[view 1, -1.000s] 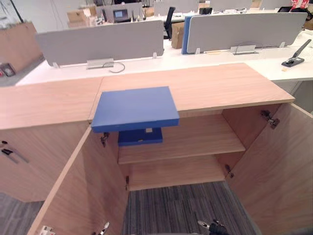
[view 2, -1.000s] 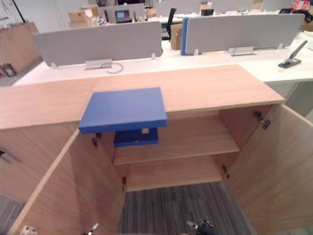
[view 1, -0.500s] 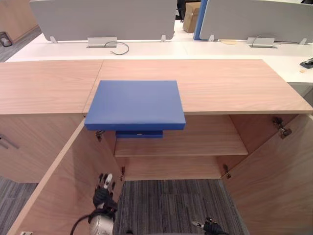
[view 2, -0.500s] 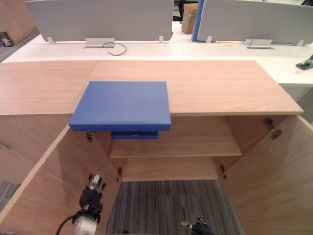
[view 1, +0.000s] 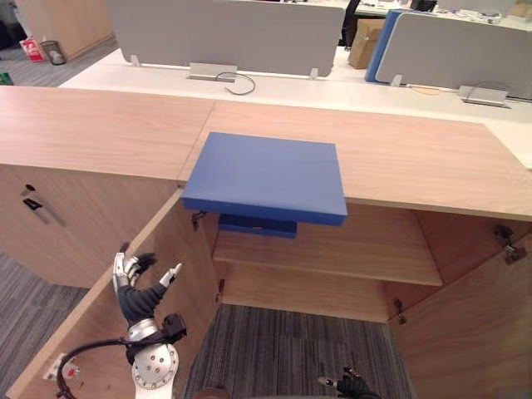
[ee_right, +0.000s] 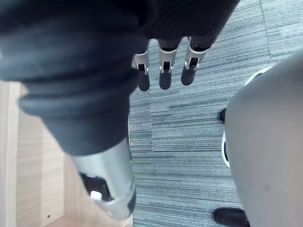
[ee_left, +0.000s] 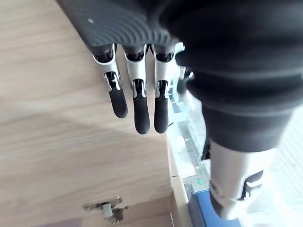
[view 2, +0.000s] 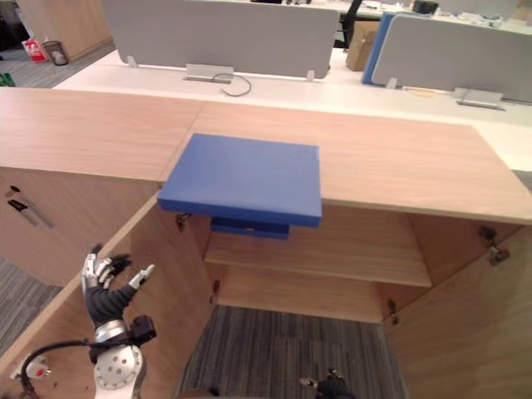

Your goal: Walk over to the cabinet, pick up the folder, carry it to the office cabinet, place the folder inside the office cabinet, then close the office cabinet door

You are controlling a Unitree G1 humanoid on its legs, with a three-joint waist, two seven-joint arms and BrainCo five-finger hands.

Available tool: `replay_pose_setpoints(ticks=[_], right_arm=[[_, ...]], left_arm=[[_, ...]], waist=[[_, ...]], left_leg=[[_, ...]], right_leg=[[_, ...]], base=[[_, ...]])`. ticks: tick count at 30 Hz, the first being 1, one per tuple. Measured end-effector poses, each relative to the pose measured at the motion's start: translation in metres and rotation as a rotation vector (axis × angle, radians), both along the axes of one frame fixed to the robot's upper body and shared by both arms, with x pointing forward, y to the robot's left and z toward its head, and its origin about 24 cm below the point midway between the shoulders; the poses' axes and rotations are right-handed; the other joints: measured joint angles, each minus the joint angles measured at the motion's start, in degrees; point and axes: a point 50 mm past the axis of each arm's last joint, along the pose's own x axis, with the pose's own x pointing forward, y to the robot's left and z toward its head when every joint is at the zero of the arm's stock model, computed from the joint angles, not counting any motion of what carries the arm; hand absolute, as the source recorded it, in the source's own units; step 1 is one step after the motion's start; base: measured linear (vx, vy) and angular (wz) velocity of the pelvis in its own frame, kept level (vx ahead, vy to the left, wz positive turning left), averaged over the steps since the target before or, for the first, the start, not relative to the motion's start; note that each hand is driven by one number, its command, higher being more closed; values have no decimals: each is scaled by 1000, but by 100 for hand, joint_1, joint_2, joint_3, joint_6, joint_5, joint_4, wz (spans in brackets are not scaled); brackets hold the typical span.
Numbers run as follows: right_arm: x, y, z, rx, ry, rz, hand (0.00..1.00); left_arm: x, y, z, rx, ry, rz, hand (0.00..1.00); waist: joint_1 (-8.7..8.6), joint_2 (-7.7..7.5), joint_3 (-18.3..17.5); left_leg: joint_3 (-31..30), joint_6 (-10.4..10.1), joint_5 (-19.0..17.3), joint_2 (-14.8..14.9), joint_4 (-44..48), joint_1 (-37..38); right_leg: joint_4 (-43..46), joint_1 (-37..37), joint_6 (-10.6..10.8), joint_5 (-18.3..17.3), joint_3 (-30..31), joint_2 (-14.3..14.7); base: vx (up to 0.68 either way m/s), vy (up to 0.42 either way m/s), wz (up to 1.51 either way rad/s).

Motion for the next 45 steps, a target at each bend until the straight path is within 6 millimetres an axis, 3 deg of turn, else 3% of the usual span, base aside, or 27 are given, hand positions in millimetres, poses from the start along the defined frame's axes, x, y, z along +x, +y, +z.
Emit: replay_pose_setpoints(ticks=[6, 10, 13, 16, 19, 21, 23, 32, 45], right_arm=[[12, 6, 1, -1, -10, 119, 0], [16, 11, -2, -4, 61, 163, 0], [12, 9, -3, -6, 84, 155, 0], [14, 8, -3, -11, 79, 156, 0], [18, 3, -1, -23, 67, 158, 0], [21, 1, 0, -29, 55, 159, 0], [23, -2, 1, -38, 41, 158, 0], [13, -12, 0, -50, 55, 115, 0], [12, -20, 1, -48, 41, 25, 0]], left_arm=[[-2, 4, 12, 121, -8, 76, 0], [4, -8, 34, 202, -108, 53, 0], [15, -41, 55, 316, -224, -127, 0], [31, -79, 69, 530, -342, -363, 0], [53, -111, 61, 754, -378, -549, 0], [63, -117, 51, 864, -352, -607, 0], [76, -117, 35, 998, -285, -652, 0], [88, -106, 12, 1174, -153, -694, 0], [107, -98, 19, 1287, -142, -662, 0]], waist=[[1, 0, -81], [61, 26, -101], [183, 90, -125], [119, 191, -174], [-7, 329, -247], [-92, 395, -245], [-231, 425, -262], [-359, 410, -225], [-535, 408, -201]], left_leg=[[-8, -27, 3, 91, 26, -151], [-183, -26, 7, 25, 34, -153], [-251, -26, 7, -1, 41, -103], [-193, -26, 7, 6, 39, -16], [-52, -24, 8, 26, 24, 81], [36, -17, 26, 45, -43, 190], [122, -10, 107, 62, -203, 289], [305, -23, 238, 95, -695, 683], [424, -22, 205, 92, -849, 929]], right_leg=[[-173, -44, -44, 109, 57, 148], [-326, 72, -38, 155, -52, 146], [-328, 161, -38, 155, -43, 127], [-325, 203, -39, 155, 28, 121], [-296, 199, -43, 169, 182, 114], [-344, 228, -79, 218, 282, 130], [-441, 229, -113, 290, 354, 154], [-720, 421, -136, 363, 477, 219], [-866, 578, -158, 378, 577, 223]], base=[[8, -6, -6], [2, 23, 20], [7, 40, 17], [-40, 29, -10], [-90, 49, -23], [-54, 29, -29], [-70, 17, -25], [5, 6, -10], [18, 27, -6]])
